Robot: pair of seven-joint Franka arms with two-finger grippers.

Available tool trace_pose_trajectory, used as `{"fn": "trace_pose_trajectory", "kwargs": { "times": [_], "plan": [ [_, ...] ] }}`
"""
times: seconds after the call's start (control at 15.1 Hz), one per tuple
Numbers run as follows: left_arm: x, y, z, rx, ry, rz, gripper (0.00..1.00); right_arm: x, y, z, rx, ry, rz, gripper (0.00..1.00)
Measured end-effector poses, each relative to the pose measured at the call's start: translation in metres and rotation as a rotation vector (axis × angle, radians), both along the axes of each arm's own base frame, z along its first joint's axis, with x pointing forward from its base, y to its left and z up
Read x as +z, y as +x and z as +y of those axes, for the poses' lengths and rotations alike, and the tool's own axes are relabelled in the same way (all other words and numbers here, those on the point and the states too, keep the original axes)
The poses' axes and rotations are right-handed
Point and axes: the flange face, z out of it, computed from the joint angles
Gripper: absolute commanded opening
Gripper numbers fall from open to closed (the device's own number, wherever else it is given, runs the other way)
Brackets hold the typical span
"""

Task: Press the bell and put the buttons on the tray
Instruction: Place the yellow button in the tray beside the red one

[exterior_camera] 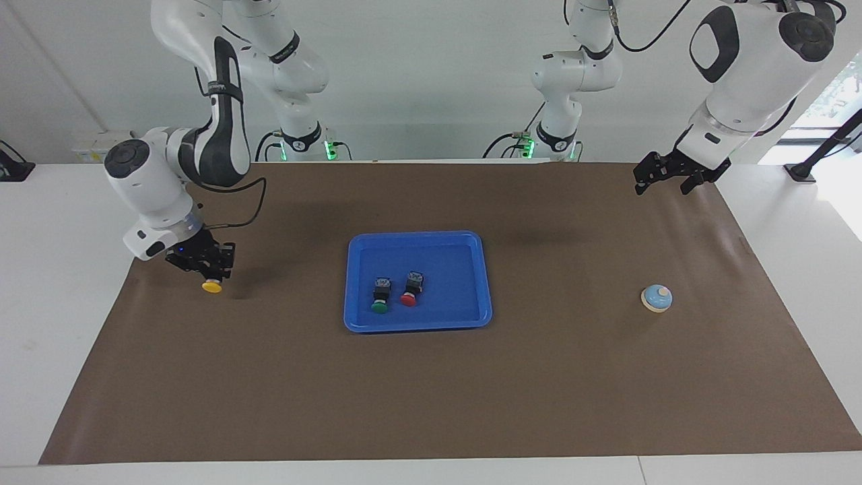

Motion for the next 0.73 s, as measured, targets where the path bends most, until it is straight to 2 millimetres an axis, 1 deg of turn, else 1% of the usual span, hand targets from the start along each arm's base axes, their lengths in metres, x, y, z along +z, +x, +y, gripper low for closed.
{"fn": "trace_pose_trajectory", "kwargs": {
  "times": [0.07,0.2,0.26,0.4,0.53,0.6,0.66,0.73],
  "plan": [
    [0.000,0.000,0.000,0.000,0.000,0.000,1.00,-0.001,-0.006,0.047,-0.026,0.002,0.000,0.00],
    [0.000,0.000,0.000,0.000,0.000,0.000,1.00,-0.007,-0.018,0.127,-0.065,0.004,0.002,0.00],
    [0.000,0.000,0.000,0.000,0.000,0.000,1.00,-0.012,-0.023,0.162,-0.086,0.003,0.003,0.00],
    [0.000,0.000,0.000,0.000,0.000,0.000,1.00,-0.027,-0.029,0.223,-0.122,-0.012,-0.004,0.00],
    [0.000,0.000,0.000,0.000,0.000,0.000,1.00,-0.047,-0.033,0.270,-0.128,-0.025,-0.012,0.00],
    [0.000,0.000,0.000,0.000,0.000,0.000,1.00,-0.059,-0.035,0.287,-0.116,-0.029,-0.021,0.00],
    [0.000,0.000,0.000,0.000,0.000,0.000,1.00,-0.071,-0.035,0.298,-0.104,-0.025,-0.039,0.00],
    [0.000,0.000,0.000,0.000,0.000,0.000,1.00,-0.083,-0.034,0.304,-0.095,-0.020,-0.049,0.00]
  ]
}}
